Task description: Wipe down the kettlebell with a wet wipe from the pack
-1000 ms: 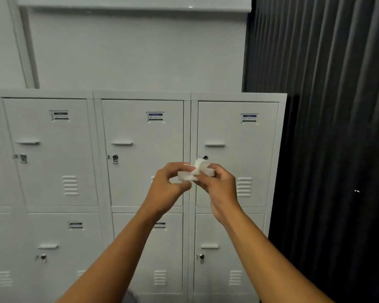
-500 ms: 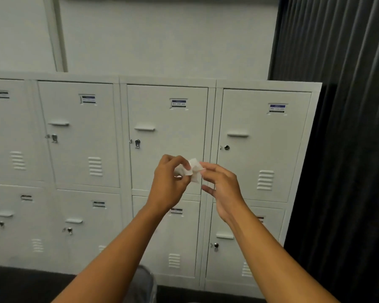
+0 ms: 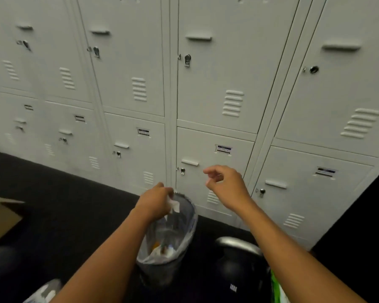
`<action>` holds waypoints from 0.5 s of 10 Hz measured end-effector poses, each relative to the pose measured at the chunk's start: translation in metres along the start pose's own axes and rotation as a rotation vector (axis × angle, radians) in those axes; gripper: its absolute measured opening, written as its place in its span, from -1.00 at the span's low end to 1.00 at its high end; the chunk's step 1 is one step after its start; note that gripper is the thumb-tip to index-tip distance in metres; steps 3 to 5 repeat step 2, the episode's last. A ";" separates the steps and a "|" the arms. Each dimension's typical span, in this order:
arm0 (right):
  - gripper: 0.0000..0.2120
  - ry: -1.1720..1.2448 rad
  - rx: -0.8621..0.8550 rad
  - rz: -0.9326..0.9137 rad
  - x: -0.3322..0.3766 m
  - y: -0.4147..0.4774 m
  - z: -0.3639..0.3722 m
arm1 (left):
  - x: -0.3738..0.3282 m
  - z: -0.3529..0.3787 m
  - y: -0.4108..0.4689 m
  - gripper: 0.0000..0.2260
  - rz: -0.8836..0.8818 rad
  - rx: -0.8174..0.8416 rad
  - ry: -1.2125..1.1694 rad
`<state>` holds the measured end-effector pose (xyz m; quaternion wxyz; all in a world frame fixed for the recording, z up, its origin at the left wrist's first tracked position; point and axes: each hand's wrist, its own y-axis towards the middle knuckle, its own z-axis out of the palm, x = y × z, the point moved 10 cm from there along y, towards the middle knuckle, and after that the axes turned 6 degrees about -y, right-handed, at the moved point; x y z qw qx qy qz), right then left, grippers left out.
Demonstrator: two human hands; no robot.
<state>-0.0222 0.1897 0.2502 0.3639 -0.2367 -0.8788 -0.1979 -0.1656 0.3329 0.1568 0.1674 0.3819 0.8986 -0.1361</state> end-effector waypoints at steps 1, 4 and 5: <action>-0.54 -0.250 0.214 0.019 -0.042 -0.011 0.067 | 0.038 0.049 -0.005 -0.51 -0.071 0.206 0.128; -0.37 -0.397 0.411 0.032 -0.075 -0.028 0.113 | 0.063 0.082 -0.010 -0.51 -0.110 0.321 0.173; -0.37 -0.397 0.411 0.032 -0.075 -0.028 0.113 | 0.063 0.082 -0.010 -0.51 -0.110 0.321 0.173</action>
